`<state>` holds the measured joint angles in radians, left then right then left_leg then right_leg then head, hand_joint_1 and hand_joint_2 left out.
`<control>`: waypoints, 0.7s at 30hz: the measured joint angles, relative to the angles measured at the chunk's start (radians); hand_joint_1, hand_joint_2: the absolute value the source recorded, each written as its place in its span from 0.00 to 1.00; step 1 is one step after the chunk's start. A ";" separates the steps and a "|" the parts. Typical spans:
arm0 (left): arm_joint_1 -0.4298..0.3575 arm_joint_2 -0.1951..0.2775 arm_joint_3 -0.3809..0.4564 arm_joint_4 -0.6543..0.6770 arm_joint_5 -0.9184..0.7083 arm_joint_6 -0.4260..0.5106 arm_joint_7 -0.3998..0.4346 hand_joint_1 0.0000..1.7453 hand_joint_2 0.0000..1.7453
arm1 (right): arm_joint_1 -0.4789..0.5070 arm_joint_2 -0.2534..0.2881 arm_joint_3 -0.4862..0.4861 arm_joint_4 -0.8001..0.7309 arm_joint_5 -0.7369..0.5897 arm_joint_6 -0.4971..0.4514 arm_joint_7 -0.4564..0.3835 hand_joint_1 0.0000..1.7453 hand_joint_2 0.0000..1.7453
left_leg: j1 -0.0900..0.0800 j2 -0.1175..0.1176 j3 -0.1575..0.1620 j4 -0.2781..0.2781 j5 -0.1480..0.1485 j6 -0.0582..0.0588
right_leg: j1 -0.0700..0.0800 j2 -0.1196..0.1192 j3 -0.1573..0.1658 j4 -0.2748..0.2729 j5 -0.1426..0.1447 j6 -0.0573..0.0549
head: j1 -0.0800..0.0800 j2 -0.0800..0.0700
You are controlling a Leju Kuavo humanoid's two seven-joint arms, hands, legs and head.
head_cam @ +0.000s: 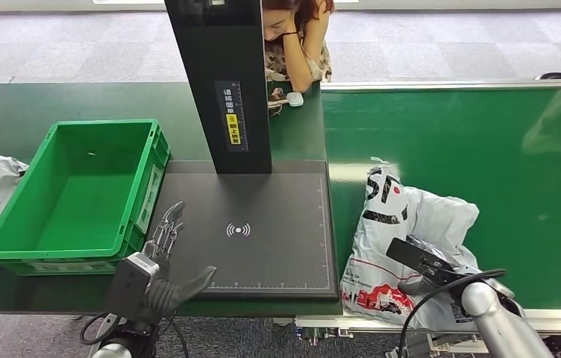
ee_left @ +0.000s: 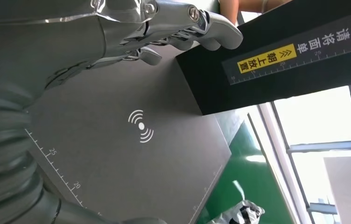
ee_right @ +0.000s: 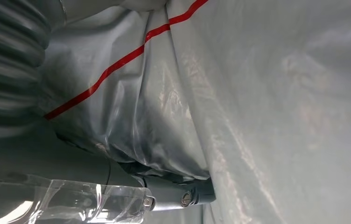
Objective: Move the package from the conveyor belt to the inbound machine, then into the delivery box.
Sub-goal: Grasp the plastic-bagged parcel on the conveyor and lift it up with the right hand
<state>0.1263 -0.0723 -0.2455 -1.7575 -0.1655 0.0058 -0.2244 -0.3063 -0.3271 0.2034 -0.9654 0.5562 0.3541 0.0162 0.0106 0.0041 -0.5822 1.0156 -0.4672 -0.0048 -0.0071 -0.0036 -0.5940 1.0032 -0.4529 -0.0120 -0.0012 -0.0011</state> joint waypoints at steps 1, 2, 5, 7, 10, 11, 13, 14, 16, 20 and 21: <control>-0.003 0.002 0.000 0.004 0.003 0.000 -0.001 0.00 1.00 | -0.006 0.002 0.013 0.008 0.008 0.000 0.000 0.52 1.00 | 0.000 0.000 0.002 0.000 -0.001 0.000 | 0.000 0.001 0.001 0.000 0.000 0.000 | 0.000 0.000; -0.005 0.004 0.000 0.008 0.005 0.000 -0.002 0.00 1.00 | -0.011 0.003 0.025 0.016 0.017 -0.003 0.000 0.77 1.00 | 0.000 0.001 0.003 0.000 -0.001 0.000 | 0.000 0.001 0.003 0.000 -0.001 0.000 | 0.000 0.000; -0.007 0.010 0.000 0.014 0.009 0.004 -0.006 0.00 1.00 | -0.028 0.007 0.059 0.037 0.038 -0.020 0.002 1.00 1.00 | 0.001 0.002 0.008 0.000 -0.003 -0.002 | 0.001 0.003 0.007 0.000 -0.001 0.000 | 0.000 0.000; -0.007 0.013 -0.001 0.016 0.010 0.007 -0.006 0.00 1.00 | -0.041 0.010 0.076 0.050 0.044 -0.035 0.003 1.00 1.00 | 0.001 0.003 0.010 0.000 -0.004 -0.002 | 0.001 0.004 0.009 -0.001 -0.002 0.000 | 0.000 0.000; -0.006 0.017 -0.001 0.016 0.011 0.017 -0.007 0.00 1.00 | -0.060 0.013 0.092 0.068 0.048 -0.053 0.002 1.00 1.00 | 0.000 0.003 0.012 0.000 -0.004 -0.002 | 0.001 0.004 0.011 -0.001 -0.002 0.000 | 0.000 0.000; -0.005 0.019 -0.001 0.016 0.011 0.020 -0.007 0.00 1.00 | -0.065 0.014 0.096 0.072 0.048 -0.059 0.001 1.00 1.00 | 0.000 0.003 0.012 0.000 -0.004 -0.002 | 0.001 0.004 0.012 -0.001 -0.002 0.000 | 0.000 0.000; -0.002 0.021 -0.001 0.016 0.011 0.024 -0.006 0.00 1.00 | -0.072 0.017 0.101 0.077 0.047 -0.083 -0.007 1.00 1.00 | 0.000 0.003 0.013 0.000 -0.004 -0.002 | 0.001 0.004 0.012 -0.001 -0.001 0.000 | 0.000 0.000; 0.002 0.021 -0.001 0.015 0.011 0.027 -0.006 0.00 1.00 | -0.073 0.019 0.102 0.077 0.040 -0.106 -0.018 1.00 1.00 | 0.000 0.003 0.013 0.000 -0.004 -0.002 | 0.001 0.004 0.012 -0.001 -0.001 0.000 | 0.000 0.000; 0.016 0.022 -0.001 0.014 0.009 0.036 -0.006 0.00 1.00 | -0.063 0.026 0.092 0.067 -0.007 -0.164 -0.059 1.00 1.00 | 0.000 0.002 0.012 0.000 -0.004 -0.002 | 0.001 0.004 0.012 -0.001 -0.001 0.000 | 0.000 0.000; 0.047 0.024 -0.001 0.005 -0.002 0.049 -0.010 0.00 1.00 | 0.007 0.058 -0.001 -0.033 -0.259 -0.251 -0.175 1.00 1.00 | 0.000 0.001 0.008 0.000 -0.004 -0.002 | 0.000 0.002 0.009 -0.001 -0.002 0.000 | 0.000 0.000; 0.050 0.024 -0.001 0.004 -0.005 0.050 -0.012 0.00 1.00 | 0.030 0.071 -0.036 -0.073 -0.334 -0.265 -0.203 1.00 1.00 | 0.000 0.000 0.007 0.000 -0.004 -0.002 | 0.000 0.002 0.007 0.000 -0.002 0.000 | 0.000 0.000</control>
<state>0.1765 -0.0484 -0.2466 -1.7538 -0.1704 0.0561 -0.2366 -0.2763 -0.2566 0.1671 -1.0385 0.2219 0.0889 -0.1863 0.0109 0.0045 -0.5756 1.0155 -0.4708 -0.0065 -0.0067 -0.0018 -0.5868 1.0027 -0.4545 -0.0119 -0.0012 -0.0011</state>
